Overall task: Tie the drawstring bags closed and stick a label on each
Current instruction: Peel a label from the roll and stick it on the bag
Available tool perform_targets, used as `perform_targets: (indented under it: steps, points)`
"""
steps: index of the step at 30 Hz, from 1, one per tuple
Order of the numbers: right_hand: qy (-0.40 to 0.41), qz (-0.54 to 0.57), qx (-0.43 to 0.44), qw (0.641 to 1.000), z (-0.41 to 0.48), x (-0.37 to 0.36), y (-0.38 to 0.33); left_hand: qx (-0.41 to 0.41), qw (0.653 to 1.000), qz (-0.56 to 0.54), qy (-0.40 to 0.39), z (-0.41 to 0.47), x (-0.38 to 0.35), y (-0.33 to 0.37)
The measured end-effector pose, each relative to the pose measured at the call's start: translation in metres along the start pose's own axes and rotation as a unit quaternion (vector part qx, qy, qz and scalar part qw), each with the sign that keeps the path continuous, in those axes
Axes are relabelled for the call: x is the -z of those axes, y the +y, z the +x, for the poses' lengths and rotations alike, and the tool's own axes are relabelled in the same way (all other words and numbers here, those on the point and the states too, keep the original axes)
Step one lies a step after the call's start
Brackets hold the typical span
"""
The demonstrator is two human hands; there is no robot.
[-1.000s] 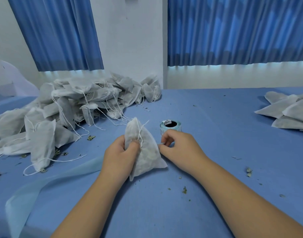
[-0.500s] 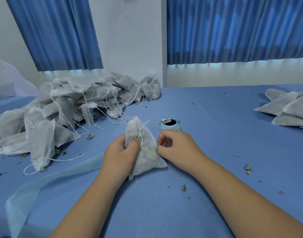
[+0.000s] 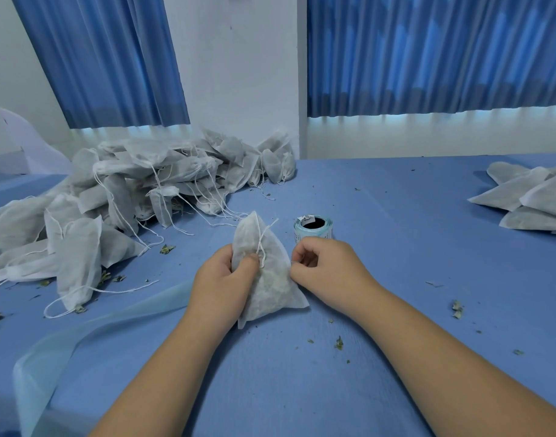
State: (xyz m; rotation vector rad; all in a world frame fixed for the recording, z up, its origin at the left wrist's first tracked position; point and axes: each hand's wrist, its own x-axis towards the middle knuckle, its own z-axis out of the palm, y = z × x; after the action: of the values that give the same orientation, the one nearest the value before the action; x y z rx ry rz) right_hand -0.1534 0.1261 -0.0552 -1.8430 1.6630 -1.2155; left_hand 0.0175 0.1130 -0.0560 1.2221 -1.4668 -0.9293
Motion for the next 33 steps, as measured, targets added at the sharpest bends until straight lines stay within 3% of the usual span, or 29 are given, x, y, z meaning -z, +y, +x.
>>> perform_targets:
  steps: [33]
  points:
    - [0.007, 0.015, -0.036, 0.999, -0.002, 0.0057, -0.0048, 0.002, 0.999, 0.025, 0.021, 0.0015, -0.0003, -0.0014]
